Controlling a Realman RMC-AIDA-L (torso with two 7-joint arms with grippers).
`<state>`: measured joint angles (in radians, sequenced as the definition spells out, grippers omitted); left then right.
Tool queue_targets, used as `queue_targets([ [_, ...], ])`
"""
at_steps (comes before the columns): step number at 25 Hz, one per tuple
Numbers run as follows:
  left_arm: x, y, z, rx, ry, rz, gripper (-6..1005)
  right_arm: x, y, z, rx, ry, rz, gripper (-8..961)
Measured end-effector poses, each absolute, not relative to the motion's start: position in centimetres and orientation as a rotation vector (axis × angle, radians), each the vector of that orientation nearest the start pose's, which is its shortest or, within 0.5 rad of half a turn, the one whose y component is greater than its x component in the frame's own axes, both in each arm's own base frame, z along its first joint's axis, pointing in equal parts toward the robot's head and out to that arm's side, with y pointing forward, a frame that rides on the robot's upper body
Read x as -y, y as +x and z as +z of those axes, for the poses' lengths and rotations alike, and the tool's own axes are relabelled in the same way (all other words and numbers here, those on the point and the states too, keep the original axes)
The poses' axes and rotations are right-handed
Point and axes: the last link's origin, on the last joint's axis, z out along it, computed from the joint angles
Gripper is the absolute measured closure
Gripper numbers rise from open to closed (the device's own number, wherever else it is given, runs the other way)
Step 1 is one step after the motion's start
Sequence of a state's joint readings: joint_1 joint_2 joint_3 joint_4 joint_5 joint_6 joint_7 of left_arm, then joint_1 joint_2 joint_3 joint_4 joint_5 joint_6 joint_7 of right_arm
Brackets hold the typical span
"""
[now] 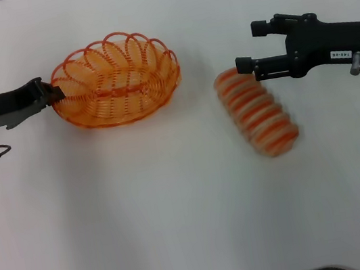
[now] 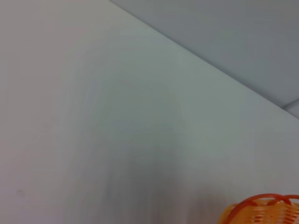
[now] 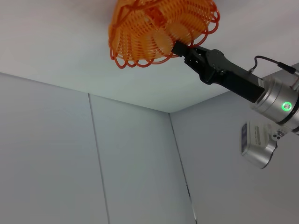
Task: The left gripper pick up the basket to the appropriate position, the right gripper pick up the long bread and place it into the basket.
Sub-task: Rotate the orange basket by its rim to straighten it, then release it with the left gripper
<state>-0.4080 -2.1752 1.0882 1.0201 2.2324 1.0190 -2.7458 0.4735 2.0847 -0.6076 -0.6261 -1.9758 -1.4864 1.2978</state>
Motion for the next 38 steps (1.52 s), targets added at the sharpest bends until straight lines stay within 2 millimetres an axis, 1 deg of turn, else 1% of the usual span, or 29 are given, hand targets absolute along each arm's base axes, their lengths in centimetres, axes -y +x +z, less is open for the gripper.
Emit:
queue_targets([
  [9,-36.3,-26.6,-1.9,1.771,-1.929,-0.440,895,-32.5,28.9,0.5,-0.660,-2.562,0.705,7],
  [14,-36.3,-26.5,-1.8,1.772,-1.937,-0.439,844,-32.6,28.7,0.5,-0.653,-2.565,0.707,7],
  [22,-36.2,-26.3,-1.2,1.713,-1.988,-0.439,589,-33.0,28.6,0.5,-0.647,-2.557,0.704,6],
  [25,-36.1,-26.5,-0.3,1.645,-2.036,-0.452,500,-33.2,28.5,0.5,-0.653,-2.543,0.717,6],
  [28,-36.0,-26.7,0.6,1.580,-2.070,-0.514,411,-33.3,28.6,0.5,-0.682,-2.510,0.741,7],
  [31,-35.2,-26.9,2.0,1.443,-2.149,-0.633,292,-33.3,28.8,0.7,-0.735,-2.469,0.781,7],
  [33,-34.7,-26.9,2.6,1.345,-2.207,-0.685,212,-33.4,28.8,0.8,-0.808,-2.449,0.805,7],
  [38,-32.2,-26.9,2.9,1.123,-2.433,-0.732,82,-33.4,28.5,1.1,-0.978,-2.454,0.851,6],
])
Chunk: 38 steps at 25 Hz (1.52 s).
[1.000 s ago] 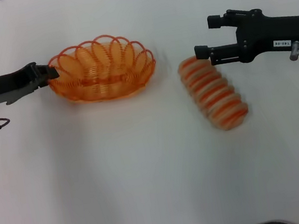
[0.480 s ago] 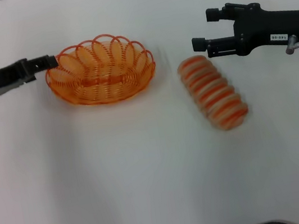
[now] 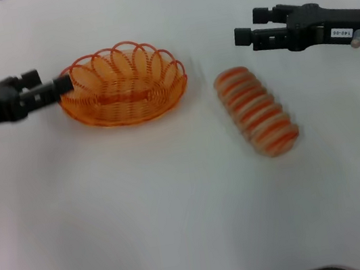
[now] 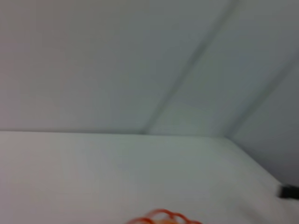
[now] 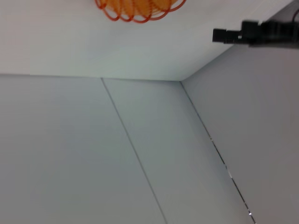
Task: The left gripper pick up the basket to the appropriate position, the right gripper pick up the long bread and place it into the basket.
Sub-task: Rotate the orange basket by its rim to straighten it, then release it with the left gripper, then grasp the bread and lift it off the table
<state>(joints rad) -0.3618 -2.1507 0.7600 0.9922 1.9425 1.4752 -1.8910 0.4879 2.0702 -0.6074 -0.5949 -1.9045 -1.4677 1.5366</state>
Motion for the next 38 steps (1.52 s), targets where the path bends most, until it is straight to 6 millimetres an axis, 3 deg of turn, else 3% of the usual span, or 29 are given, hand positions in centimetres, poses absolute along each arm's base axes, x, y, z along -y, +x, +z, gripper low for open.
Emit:
queue_targets([
  [6,-28.4,-27.9,2.5,0.914,-2.642,-0.802,83,-32.7,29.5,2.0,-1.169,-2.501,0.767,6],
  [12,-25.7,-28.7,0.6,0.870,-2.845,-0.679,85,-32.6,30.3,3.4,-1.359,-2.521,0.630,6],
  [20,-24.8,-29.5,0.4,0.772,-2.873,-0.633,85,-33.8,28.5,4.9,-1.527,-2.558,0.397,6],
  [30,-24.5,-29.7,0.9,0.645,-2.913,-0.592,82,-35.9,25.8,3.6,-1.735,-2.502,-0.035,7],
  [38,-23.8,-29.9,1.2,0.501,-2.933,-0.576,83,-36.8,23.7,3.0,-1.799,-2.448,-0.221,7],
])
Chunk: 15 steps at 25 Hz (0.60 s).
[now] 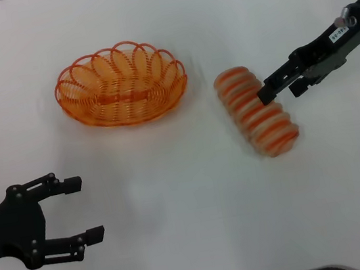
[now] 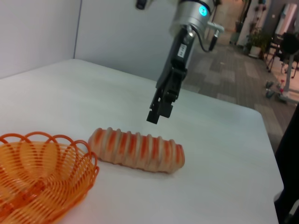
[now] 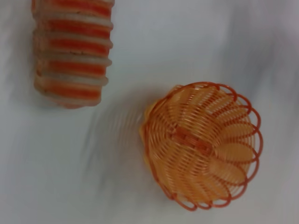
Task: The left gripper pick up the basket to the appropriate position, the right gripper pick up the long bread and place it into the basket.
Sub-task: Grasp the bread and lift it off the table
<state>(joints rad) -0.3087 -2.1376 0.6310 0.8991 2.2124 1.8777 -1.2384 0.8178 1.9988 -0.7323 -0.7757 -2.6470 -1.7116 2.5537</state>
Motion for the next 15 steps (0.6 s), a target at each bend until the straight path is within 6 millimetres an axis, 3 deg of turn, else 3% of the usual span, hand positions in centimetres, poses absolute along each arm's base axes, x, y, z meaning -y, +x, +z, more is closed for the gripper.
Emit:
queue_targets([
  [15,-23.7,-29.9,0.7,0.445,-2.946,-0.564,82,-38.8,19.7,0.6,-1.690,-2.328,-0.554,6],
])
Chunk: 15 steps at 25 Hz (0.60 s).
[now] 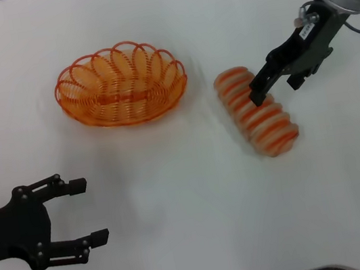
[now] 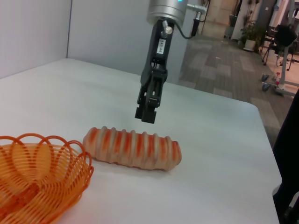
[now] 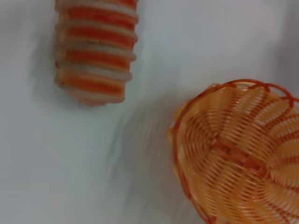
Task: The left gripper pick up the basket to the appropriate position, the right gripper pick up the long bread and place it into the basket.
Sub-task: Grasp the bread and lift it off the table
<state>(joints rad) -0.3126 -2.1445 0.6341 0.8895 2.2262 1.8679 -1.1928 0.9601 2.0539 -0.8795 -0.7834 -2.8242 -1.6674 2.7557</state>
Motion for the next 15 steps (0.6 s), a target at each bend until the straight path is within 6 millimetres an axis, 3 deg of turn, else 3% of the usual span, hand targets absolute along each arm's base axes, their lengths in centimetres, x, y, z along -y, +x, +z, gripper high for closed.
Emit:
queue_targets([
  [8,-23.8,-29.9,0.5,0.447,-2.944,-0.565,82,-39.3,18.3,-1.2,-1.656,-2.293,-0.593,6],
  [15,-23.9,-29.9,0.4,0.452,-2.942,-0.561,83,-39.3,18.3,-2.2,-1.651,-2.270,-0.625,10],
])
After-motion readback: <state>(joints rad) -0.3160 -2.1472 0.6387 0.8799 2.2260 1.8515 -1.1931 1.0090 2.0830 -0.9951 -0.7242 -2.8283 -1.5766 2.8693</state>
